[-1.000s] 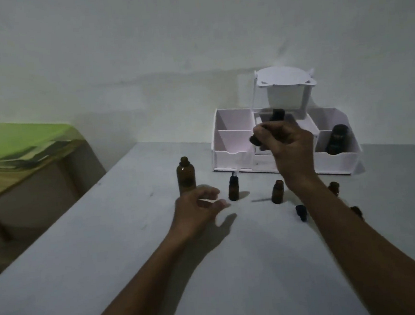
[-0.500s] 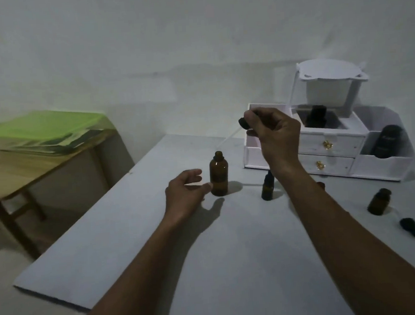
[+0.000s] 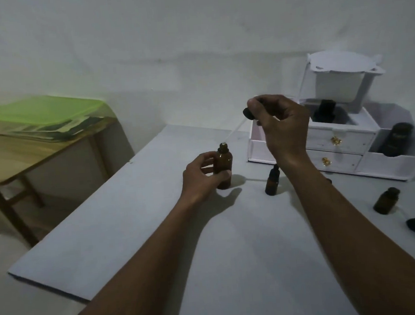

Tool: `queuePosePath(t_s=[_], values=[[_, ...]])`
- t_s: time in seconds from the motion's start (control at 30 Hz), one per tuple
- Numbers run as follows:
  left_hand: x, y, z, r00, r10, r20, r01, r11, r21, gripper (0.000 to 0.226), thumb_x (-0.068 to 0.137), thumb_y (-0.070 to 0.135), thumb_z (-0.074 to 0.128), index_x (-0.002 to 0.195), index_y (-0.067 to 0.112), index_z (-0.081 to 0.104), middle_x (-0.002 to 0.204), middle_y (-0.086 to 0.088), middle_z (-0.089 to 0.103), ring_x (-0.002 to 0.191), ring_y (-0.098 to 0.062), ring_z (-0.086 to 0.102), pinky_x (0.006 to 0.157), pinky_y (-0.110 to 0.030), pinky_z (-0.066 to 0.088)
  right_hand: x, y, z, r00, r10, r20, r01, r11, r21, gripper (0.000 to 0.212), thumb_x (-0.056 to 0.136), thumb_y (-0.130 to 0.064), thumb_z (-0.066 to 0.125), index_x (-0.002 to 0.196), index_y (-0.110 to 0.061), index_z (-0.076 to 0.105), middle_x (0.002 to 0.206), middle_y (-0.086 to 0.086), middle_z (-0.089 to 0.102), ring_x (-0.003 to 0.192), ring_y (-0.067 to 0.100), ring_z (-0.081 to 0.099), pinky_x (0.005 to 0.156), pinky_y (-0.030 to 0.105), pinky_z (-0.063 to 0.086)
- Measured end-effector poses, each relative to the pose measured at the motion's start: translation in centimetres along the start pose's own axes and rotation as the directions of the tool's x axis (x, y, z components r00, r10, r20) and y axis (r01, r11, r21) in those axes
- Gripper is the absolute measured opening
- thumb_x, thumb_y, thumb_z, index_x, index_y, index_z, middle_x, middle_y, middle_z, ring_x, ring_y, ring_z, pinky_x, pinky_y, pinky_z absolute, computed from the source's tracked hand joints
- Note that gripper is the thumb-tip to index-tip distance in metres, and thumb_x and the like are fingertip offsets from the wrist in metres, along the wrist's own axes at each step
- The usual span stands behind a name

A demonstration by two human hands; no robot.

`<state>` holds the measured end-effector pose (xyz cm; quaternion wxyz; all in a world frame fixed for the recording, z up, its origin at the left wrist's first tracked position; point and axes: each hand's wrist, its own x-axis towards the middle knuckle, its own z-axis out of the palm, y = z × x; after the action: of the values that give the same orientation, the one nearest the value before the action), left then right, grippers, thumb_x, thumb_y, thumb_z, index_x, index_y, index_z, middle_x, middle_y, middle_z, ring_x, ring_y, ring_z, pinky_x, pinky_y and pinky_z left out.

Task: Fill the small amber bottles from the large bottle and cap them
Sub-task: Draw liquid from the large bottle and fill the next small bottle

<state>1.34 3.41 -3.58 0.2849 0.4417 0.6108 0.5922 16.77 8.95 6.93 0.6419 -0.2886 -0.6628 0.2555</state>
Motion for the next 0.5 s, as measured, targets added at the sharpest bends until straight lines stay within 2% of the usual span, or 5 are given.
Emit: queuePosePath(t_s=[0.13, 0.23, 0.33, 0.4, 0.5], values=[[0.2, -0.3, 0.3, 1.0, -0.025, 0.009, 0.026, 0.999, -0.021, 0.051, 0.076, 0.013, 0.088, 0.117, 0.031, 0.064, 0.106, 0.01, 0.069, 0.094, -0.004, 0.066, 0.079, -0.021, 0.051, -0.2, 0.1, 0.1, 1.0, -0.004, 0.027, 0.004, 1.0, -0.002, 0.006, 0.088, -0.022, 0.075, 0.093, -0.021, 0.073, 0.079, -0.02, 0.07, 0.075, -0.007, 0.069, 0.073, 0.014, 0.056], [0.2, -0.4, 0.4, 0.998, -0.055, 0.0, 0.055, 0.997, -0.047, 0.054, 0.076, 0.014, 0.088, 0.125, 0.023, 0.067, 0.114, 0.003, 0.072, 0.103, -0.014, 0.067, 0.092, -0.031, 0.053, -0.2, 0.0, 0.8, 0.998, 0.001, 0.065, 0.0, 1.0, -0.016, 0.01, 0.088, -0.025, 0.074, 0.095, -0.018, 0.075, 0.08, -0.013, 0.073, 0.077, -0.001, 0.071, 0.075, 0.023, 0.059], [-0.1, -0.5, 0.6, 0.994, -0.111, -0.009, 0.109, 0.987, -0.121, 0.055, 0.073, 0.014, 0.09, 0.123, 0.022, 0.069, 0.112, 0.004, 0.072, 0.107, -0.021, 0.068, 0.094, -0.039, 0.055, -0.1, 0.2, 1.6, 0.995, 0.004, 0.095, -0.003, 1.0, -0.017, 0.011, 0.088, -0.026, 0.073, 0.096, -0.018, 0.075, 0.082, -0.011, 0.075, 0.077, 0.003, 0.073, 0.078, 0.032, 0.061], [-0.1, -0.6, 0.7, 0.992, -0.122, -0.012, 0.119, 0.983, -0.138, 0.057, 0.069, 0.017, 0.092, 0.121, 0.022, 0.07, 0.112, 0.003, 0.073, 0.107, -0.023, 0.069, 0.096, -0.047, 0.056, -0.1, 0.4, 2.1, 0.994, 0.017, 0.107, -0.015, 1.0, -0.021, 0.014, 0.089, -0.027, 0.072, 0.099, -0.017, 0.076, 0.083, -0.01, 0.075, 0.078, 0.003, 0.073, 0.079, 0.029, 0.06], [-0.2, -0.3, 0.7, 0.993, -0.116, -0.003, 0.115, 0.985, -0.126, 0.059, 0.072, 0.018, 0.091, 0.126, 0.019, 0.068, 0.119, -0.001, 0.072, 0.111, -0.026, 0.067, 0.102, -0.051, 0.053, -0.3, 0.9, 2.6, 0.989, 0.032, 0.142, -0.024, 0.998, -0.057, 0.017, 0.09, -0.029, 0.072, 0.101, -0.017, 0.076, 0.082, -0.012, 0.074, 0.079, 0.001, 0.072, 0.079, 0.013, 0.054]])
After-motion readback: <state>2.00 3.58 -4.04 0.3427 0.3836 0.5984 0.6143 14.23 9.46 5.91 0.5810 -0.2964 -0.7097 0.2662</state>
